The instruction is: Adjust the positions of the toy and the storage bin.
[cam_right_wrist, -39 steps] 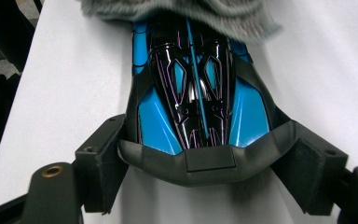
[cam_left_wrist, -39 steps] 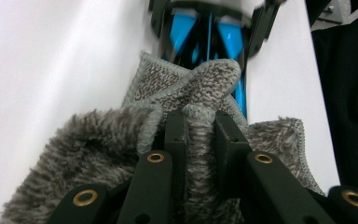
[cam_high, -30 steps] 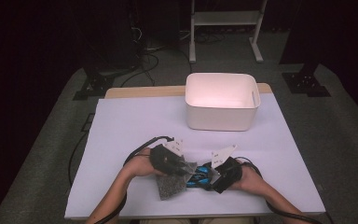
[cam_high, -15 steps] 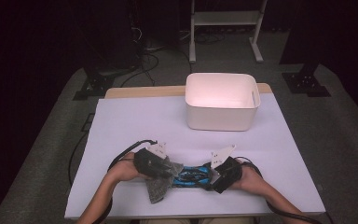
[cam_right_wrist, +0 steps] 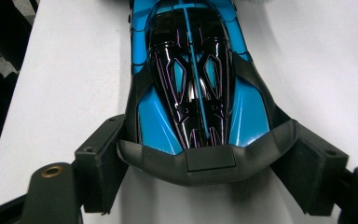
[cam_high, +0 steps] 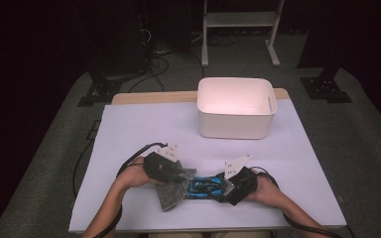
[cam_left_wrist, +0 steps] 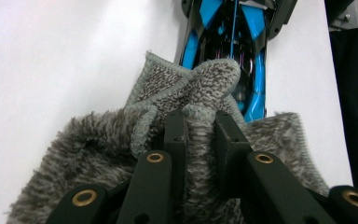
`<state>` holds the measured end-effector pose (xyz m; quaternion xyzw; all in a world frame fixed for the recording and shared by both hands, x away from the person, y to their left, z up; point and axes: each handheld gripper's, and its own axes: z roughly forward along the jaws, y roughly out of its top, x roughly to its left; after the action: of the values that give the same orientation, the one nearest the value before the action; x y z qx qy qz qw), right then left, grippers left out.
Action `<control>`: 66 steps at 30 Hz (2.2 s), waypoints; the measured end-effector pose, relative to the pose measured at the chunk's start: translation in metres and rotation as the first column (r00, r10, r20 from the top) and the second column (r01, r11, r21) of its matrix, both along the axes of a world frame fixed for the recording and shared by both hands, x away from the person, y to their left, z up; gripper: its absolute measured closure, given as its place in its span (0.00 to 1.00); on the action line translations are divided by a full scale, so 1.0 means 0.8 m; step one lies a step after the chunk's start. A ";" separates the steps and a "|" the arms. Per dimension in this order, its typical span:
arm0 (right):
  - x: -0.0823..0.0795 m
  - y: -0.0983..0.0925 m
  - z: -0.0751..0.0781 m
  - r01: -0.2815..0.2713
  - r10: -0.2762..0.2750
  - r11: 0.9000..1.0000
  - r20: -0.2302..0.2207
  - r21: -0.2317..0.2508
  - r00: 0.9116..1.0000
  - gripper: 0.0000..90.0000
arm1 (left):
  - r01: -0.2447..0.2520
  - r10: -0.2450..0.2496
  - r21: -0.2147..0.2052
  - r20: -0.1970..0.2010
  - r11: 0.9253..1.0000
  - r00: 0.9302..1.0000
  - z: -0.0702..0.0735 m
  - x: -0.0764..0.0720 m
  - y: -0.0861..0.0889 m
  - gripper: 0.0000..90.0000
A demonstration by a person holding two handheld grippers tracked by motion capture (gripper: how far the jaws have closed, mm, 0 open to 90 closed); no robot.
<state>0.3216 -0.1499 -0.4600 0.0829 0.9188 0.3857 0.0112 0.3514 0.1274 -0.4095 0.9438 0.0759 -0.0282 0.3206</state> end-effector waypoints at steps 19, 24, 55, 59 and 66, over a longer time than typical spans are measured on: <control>0.000 -0.001 -0.001 -0.006 0.006 1.000 0.011 0.002 1.000 0.25 | -0.008 0.008 0.006 -0.036 1.000 0.999 -0.009 -0.018 0.027 0.86; 0.000 0.000 -0.001 -0.005 0.005 1.000 0.014 0.003 1.000 0.25 | 0.059 -0.060 -0.017 -0.024 0.998 0.998 0.002 -0.022 -0.005 0.86; -0.002 -0.002 -0.003 0.003 -0.004 1.000 0.014 0.020 1.000 0.26 | 0.186 -0.186 0.005 -0.035 0.983 0.982 0.007 -0.012 -0.092 0.86; -0.002 -0.002 -0.003 0.002 -0.002 1.000 0.014 0.021 1.000 0.26 | 0.132 -0.131 0.028 -0.015 0.991 0.991 0.011 -0.006 -0.069 0.86; -0.001 -0.002 -0.003 -0.002 0.001 1.000 0.011 0.022 1.000 0.26 | 0.093 -0.092 0.042 -0.027 0.995 0.995 0.007 0.004 -0.057 0.86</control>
<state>0.3205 -0.1516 -0.4627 0.0802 0.9144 0.3964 0.0152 0.3546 0.0818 -0.4041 0.9525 0.0368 -0.0534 0.2976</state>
